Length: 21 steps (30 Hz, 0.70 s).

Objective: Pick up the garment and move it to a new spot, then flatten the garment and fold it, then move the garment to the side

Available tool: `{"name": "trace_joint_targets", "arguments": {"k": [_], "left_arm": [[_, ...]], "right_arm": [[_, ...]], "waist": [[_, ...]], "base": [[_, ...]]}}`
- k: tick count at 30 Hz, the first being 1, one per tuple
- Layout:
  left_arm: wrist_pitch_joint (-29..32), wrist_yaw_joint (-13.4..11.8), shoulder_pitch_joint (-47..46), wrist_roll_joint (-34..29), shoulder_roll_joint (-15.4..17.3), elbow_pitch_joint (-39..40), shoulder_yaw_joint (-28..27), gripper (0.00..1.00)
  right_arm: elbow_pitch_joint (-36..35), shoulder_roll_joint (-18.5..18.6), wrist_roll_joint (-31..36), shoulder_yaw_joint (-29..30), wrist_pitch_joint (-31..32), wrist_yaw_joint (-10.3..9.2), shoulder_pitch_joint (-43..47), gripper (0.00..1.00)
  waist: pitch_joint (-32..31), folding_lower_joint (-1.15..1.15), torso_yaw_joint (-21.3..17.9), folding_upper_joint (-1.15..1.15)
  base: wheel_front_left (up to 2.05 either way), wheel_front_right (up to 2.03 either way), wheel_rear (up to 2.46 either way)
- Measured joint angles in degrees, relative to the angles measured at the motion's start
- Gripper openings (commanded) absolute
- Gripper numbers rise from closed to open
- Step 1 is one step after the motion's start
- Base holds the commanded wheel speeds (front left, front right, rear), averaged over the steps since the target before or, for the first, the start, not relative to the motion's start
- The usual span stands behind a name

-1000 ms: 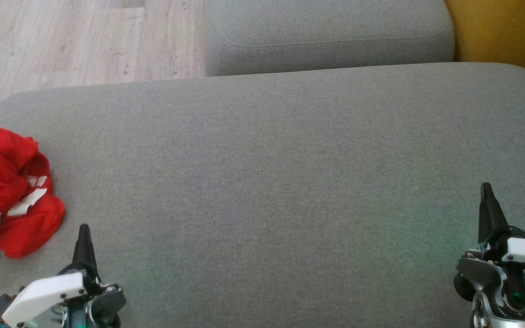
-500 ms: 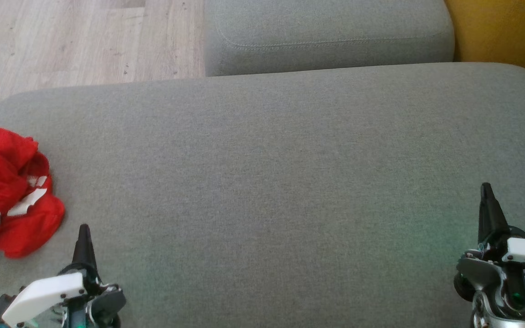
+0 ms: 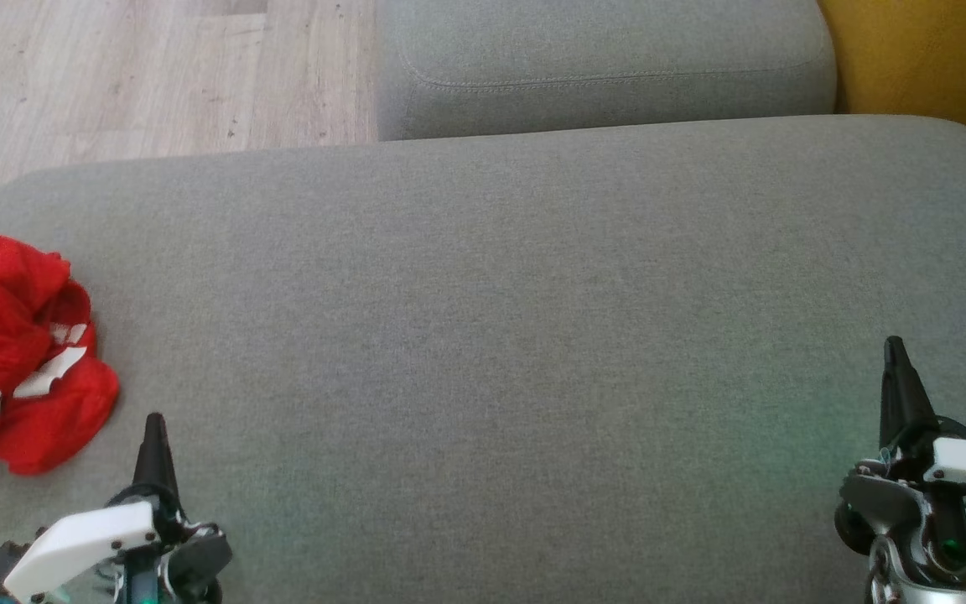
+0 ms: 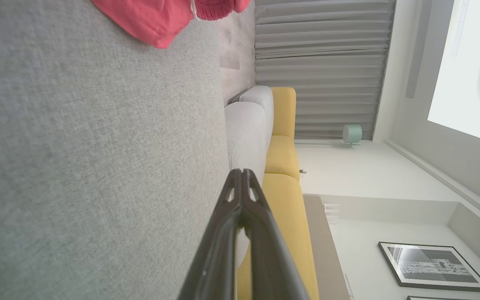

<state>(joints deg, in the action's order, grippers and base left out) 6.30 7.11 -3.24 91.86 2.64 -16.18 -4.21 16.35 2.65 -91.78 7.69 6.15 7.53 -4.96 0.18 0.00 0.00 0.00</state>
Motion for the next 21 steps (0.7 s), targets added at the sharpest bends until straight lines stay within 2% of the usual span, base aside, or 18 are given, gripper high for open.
{"name": "trace_joint_targets", "arguments": {"k": [15, 16, 21], "left_arm": [[0.0, 0.0, 0.0, 0.0, 0.0, 0.0, 0.0, 0.0], [-0.01, -0.04, 0.05, -0.01, 0.0, -0.31, 0.09, 1.0], [-0.19, -0.07, 3.2, -0.11, -0.18, -4.13, 0.46, 1.0]], "right_arm": [[0.0, 0.0, 0.0, 0.0, 0.0, 0.0, 0.0, 0.0], [0.36, -0.02, 0.02, -0.01, -0.01, 0.0, 0.0, 1.0], [4.38, -0.38, 0.08, -0.15, -0.09, 0.0, 2.83, 1.0]], "waist": [[0.0, 0.0, 0.0, 0.0], [0.0, 0.0, 0.0, 0.0], [-0.02, 0.0, -0.02, 0.0]], "base": [[0.0, 0.0, 0.0], [0.0, 0.0, 0.0], [0.0, 0.0, 0.0]]}}
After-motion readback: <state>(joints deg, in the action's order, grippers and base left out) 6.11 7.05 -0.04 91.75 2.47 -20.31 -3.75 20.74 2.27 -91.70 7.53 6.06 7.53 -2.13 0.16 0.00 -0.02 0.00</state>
